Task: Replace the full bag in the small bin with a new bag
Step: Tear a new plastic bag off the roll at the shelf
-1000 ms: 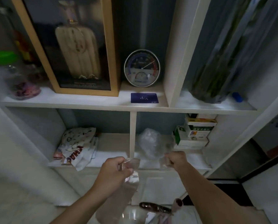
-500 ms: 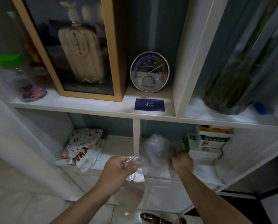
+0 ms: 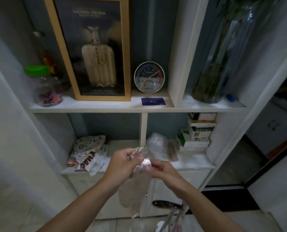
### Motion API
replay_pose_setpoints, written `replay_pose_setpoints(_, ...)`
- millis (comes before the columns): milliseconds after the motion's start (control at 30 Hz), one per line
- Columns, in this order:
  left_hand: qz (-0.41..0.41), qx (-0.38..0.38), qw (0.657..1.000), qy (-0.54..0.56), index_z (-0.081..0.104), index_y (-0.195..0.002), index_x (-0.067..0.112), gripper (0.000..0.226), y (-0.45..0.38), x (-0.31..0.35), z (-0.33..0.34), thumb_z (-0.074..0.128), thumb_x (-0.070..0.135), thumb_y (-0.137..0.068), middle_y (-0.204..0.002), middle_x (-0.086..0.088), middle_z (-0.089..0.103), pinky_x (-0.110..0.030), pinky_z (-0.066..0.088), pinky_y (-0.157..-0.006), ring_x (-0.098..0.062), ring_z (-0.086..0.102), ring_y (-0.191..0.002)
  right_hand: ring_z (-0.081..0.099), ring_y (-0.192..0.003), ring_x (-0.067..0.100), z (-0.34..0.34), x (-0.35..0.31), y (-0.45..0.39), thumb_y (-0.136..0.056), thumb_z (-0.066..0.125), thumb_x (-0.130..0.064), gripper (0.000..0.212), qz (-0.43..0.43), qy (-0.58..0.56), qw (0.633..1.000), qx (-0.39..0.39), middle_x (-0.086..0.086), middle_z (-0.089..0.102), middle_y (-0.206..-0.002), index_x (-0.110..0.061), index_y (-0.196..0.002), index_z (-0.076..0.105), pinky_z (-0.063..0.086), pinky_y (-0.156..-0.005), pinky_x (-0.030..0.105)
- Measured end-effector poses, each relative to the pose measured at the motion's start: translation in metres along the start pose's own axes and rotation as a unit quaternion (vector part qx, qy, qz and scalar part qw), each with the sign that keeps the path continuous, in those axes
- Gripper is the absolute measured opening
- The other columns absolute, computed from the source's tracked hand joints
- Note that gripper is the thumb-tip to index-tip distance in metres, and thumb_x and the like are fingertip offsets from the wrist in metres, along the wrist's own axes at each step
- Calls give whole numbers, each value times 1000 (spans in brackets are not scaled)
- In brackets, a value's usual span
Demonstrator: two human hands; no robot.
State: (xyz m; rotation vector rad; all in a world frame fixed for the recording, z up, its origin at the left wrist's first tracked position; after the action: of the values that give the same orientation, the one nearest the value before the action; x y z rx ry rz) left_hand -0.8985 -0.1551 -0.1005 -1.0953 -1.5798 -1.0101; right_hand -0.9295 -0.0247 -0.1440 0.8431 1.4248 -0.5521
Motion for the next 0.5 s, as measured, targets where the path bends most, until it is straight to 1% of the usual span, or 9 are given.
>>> replay_pose_setpoints(33, 15, -5, 1000, 1, 72, -82, 14, 7, 8, 5, -5, 68, 14, -87, -59, 4, 66, -22, 45, -44, -3, 58, -49, 70, -90, 14, 16, 0, 11, -84, 75, -20, 10, -3, -2, 1000, -24, -2, 75, -92, -22, -93, 74, 53, -80, 26)
replay_pose_setpoints(67, 29, -9, 1000, 4, 72, -82, 15, 7, 16, 10, -10, 67, 13, -88, -57, 8, 66, -19, 43, -43, 0, 56, -47, 69, -89, 14, 30, 0, 22, -80, 78, -11, 17, -3, 0, 999, -37, -4, 75, -90, -22, -92, 74, 52, -79, 25)
replay_pose_setpoints(133, 52, -14, 999, 5, 72, -83, 17, 7, 30, 16, -21, 68, 13, -88, -55, 13, 65, -16, 41, -44, 4, 54, -44, 68, -85, 7, 52, 6, 42, -78, 79, -5, 23, 1, 20, 999, -37, -9, 74, -87, -24, -90, 75, 49, -78, 23)
replay_pose_setpoints(200, 66, -15, 998, -4, 73, -84, 18, 6, 42, 16, -29, 70, 15, -87, -61, 13, 67, -17, 42, -50, 5, 55, -48, 64, -73, -1, 70, 16, 61, -78, 78, -4, 20, 7, 33, 999, -20, -15, 71, -74, -23, -81, 74, 46, -73, 17)
replay_pose_setpoints(267, 62, -20, 998, 3, 74, -86, 18, 4, 54, 14, -32, 70, 17, -87, -73, 8, 72, -19, 47, -55, 3, 60, -55, 63, -73, 3, 80, 28, 80, -79, 78, -8, 8, 25, 32, 999, 12, -11, 70, -76, -13, -85, 75, 47, -74, 19)
replay_pose_setpoints(333, 55, -29, 998, 24, 74, -90, 17, 5, 65, 14, -32, 71, 16, -86, -82, 0, 75, -22, 50, -60, -5, 64, -63, 59, -73, 9, 88, 40, 100, -79, 79, -17, 12, 46, 53, 997, 39, -4, 66, -76, -7, -82, 74, 46, -74, 26)
replay_pose_setpoints(367, 55, -34, 997, 37, 75, -91, 16, 6, 69, 15, -31, 72, 14, -85, -85, -5, 76, -24, 50, -62, -10, 64, -67, 56, -72, 10, 91, 45, 109, -79, 79, -20, 15, 57, 66, 995, 48, -3, 63, -73, -7, -78, 72, 45, -71, 28)
replay_pose_setpoints(433, 57, -43, 996, 56, 75, -91, 15, 8, 74, 19, -26, 73, 12, -84, -88, -8, 76, -28, 51, -67, -15, 64, -73, 50, -62, 9, 94, 51, 128, -77, 78, -24, 21, 81, 110, 988, 65, -4, 55, -62, -15, -65, 65, 40, -61, 26)
replay_pose_setpoints(500, 64, -41, 996, 56, 75, -89, 14, 6, 76, 26, -21, 73, 12, -84, -85, -5, 76, -29, 52, -71, -14, 66, -74, 49, -60, 8, 96, 54, 146, -79, 77, -23, 22, 99, 128, 984, 74, -1, 54, -62, -13, -64, 65, 39, -59, 23)
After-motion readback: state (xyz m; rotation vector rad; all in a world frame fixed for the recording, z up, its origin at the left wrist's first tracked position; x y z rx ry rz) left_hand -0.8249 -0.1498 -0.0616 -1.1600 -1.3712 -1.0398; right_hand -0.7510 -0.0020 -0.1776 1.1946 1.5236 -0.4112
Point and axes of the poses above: each hand's wrist, its own y-axis away from the middle knuckle, its own z-axis out of the palm, x = y × z, the point moved 10 cm from there along -y, towards the middle knuckle
